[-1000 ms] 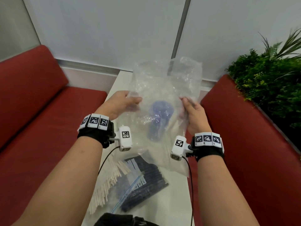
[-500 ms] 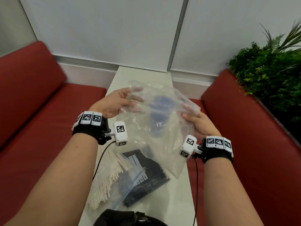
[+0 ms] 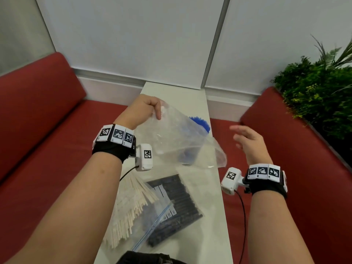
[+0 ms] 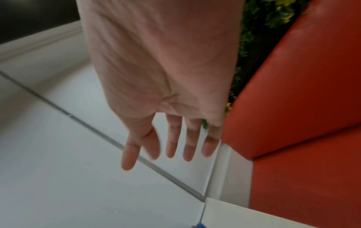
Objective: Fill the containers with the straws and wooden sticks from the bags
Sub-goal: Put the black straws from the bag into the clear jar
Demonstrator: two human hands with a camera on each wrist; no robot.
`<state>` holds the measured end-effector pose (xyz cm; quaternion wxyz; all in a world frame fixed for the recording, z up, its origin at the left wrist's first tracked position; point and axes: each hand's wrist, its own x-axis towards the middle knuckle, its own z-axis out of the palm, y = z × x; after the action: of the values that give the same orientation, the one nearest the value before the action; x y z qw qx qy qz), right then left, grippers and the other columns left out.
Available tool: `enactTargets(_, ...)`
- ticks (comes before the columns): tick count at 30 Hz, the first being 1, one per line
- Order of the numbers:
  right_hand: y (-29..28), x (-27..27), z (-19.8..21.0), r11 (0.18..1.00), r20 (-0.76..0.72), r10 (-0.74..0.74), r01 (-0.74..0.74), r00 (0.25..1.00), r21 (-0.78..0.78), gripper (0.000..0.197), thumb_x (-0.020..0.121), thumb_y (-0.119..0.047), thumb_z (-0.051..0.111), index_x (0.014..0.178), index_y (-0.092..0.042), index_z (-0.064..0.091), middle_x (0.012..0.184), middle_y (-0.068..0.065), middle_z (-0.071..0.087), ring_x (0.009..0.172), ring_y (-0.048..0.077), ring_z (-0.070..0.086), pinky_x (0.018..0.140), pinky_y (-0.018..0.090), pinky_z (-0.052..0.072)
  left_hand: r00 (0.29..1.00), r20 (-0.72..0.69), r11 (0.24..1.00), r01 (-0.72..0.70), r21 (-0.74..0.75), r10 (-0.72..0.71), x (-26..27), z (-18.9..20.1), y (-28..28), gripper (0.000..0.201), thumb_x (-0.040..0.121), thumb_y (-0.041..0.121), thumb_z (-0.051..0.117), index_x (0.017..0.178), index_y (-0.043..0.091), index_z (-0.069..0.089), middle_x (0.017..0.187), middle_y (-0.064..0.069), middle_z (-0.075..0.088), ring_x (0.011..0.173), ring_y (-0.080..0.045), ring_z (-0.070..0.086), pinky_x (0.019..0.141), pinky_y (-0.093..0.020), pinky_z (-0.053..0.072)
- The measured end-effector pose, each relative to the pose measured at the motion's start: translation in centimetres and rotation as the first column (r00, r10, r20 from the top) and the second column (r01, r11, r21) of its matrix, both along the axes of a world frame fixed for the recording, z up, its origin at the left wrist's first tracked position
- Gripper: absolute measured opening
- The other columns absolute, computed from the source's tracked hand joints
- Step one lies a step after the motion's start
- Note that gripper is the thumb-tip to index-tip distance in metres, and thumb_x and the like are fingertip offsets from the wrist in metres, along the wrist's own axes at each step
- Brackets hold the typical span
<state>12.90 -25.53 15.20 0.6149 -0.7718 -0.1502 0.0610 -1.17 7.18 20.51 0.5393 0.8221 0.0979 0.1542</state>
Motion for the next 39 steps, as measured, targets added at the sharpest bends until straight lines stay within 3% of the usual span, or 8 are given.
enactTargets(6, 7.5, -2.9, 2.5, 0.775, 0.062, 0.488, -0.399, 0.871, -0.49, 0.132, 0.064, -0.028, 0.093, 0.152, -0.058, 0.0, 0.166, -0.014, 0.015, 0.153, 0.011, 0.015, 0.12, 0.038, 0.021, 0.875, -0.208, 0.866, 0.473, 0.164, -0.438, 0.8, 2.8, -5.0, 0.04, 0.07, -0.01, 0.045, 0.052, 0.017, 0.067, 0.106, 0.002, 0.073, 0.1, -0.009, 0.067, 0.098, -0.035, 0.045)
enactTargets(12, 9.2, -4.9, -0.1, 0.846, 0.022, 0.324, -0.28, 0.946, -0.454, 0.01, 0.081, -0.009, 0.072, 0.087, -0.015, 0.077, 0.079, -0.003, 0.074, 0.08, 0.015, 0.07, 0.081, 0.035, 0.052, 0.932, -0.017, 0.932, 0.36, -0.044, -0.361, -0.2, 3.4, -5.2, 0.052, 0.085, -0.008, 0.046, 0.126, 0.02, 0.063, 0.108, -0.008, 0.073, 0.097, -0.022, 0.066, 0.087, -0.031, 0.053)
enactTargets(18, 9.6, -5.1, 0.3, 0.818, 0.153, 0.022, 0.07, 0.988, -0.571, 0.02, 0.091, -0.012, 0.055, 0.089, 0.002, 0.068, 0.085, 0.019, 0.071, 0.083, 0.036, 0.068, 0.076, 0.042, 0.057, 0.986, 0.058, 0.983, 0.152, 0.106, -0.159, -1.1, 2.6, -4.1, 0.069, 0.081, 0.047, 0.073, 0.14, 0.053, 0.036, 0.154, 0.016, 0.03, 0.139, -0.001, 0.028, 0.117, -0.034, 0.024)
enactTargets(23, 10.5, -6.0, 1.1, 0.966, 0.069, 0.128, -0.109, 0.989, -0.233, 0.015, 0.096, -0.016, 0.063, 0.094, -0.008, 0.075, 0.086, 0.012, 0.074, 0.074, 0.019, 0.07, 0.065, 0.035, 0.058, 0.95, -0.292, 0.928, 0.003, 0.373, 0.114, 0.3, -1.9, -6.4, 0.135, 0.06, 0.068, 0.078, 0.14, 0.052, -0.03, 0.156, -0.005, -0.034, 0.145, -0.036, -0.022, 0.114, -0.065, 0.0)
enactTargets(26, 9.0, -6.4, 1.8, 0.945, -0.082, 0.293, -0.275, 0.953, 0.174, 0.015, 0.094, -0.019, 0.07, 0.104, -0.012, 0.078, 0.098, 0.011, 0.078, 0.087, 0.017, 0.075, 0.074, 0.026, 0.059, 0.915, -0.337, 0.954, -0.276, -0.119, 0.223, -0.1, -4.1, -4.8, 0.152, 0.047, 0.073, 0.082, 0.141, 0.043, -0.033, 0.162, -0.009, -0.01, 0.149, -0.034, 0.008, 0.115, -0.06, 0.018)
enactTargets(30, 7.5, -6.0, 1.6, 0.849, -0.21, 0.389, -0.26, 0.897, 0.461, 0.021, 0.091, -0.019, 0.073, 0.111, -0.012, 0.077, 0.115, 0.012, 0.075, 0.112, 0.026, 0.07, 0.089, 0.036, 0.059, 0.91, -0.154, 0.577, 0.107, -0.809, -0.385, -0.9, -6.2, -3.4, 0.105, 0.072, 0.066, 0.073, 0.154, 0.024, 0.022, 0.154, -0.009, 0.037, 0.132, -0.028, 0.049, 0.107, -0.051, 0.041)
enactTargets(33, 6.9, -5.5, 0.5, 0.826, -0.238, 0.42, -0.26, 0.876, 0.5, 0.032, 0.091, -0.023, 0.075, 0.119, -0.009, 0.072, 0.122, 0.017, 0.071, 0.12, 0.034, 0.065, 0.097, 0.048, 0.055, 0.902, -0.08, 0.46, 0.138, -0.877, -0.424, -0.6, -6.9, -4.4, 0.064, 0.087, 0.049, 0.069, 0.136, 0.011, 0.055, 0.133, -0.012, 0.06, 0.126, -0.031, 0.054, 0.108, -0.052, 0.039)
enactTargets(39, 1.9, -3.5, -4.1, 0.968, -0.26, 0.154, -0.093, 0.953, 0.231, 0.027, 0.087, -0.035, 0.079, 0.105, -0.015, 0.078, 0.105, 0.013, 0.077, 0.099, 0.032, 0.075, 0.081, 0.041, 0.061, 0.973, -0.113, 0.729, 0.071, -0.681, -0.201, 0.1, -7.9, -6.1, 0.033, 0.087, 0.012, 0.07, 0.115, -0.006, 0.065, 0.105, -0.014, 0.072, 0.091, -0.019, 0.07, 0.08, -0.027, 0.056)
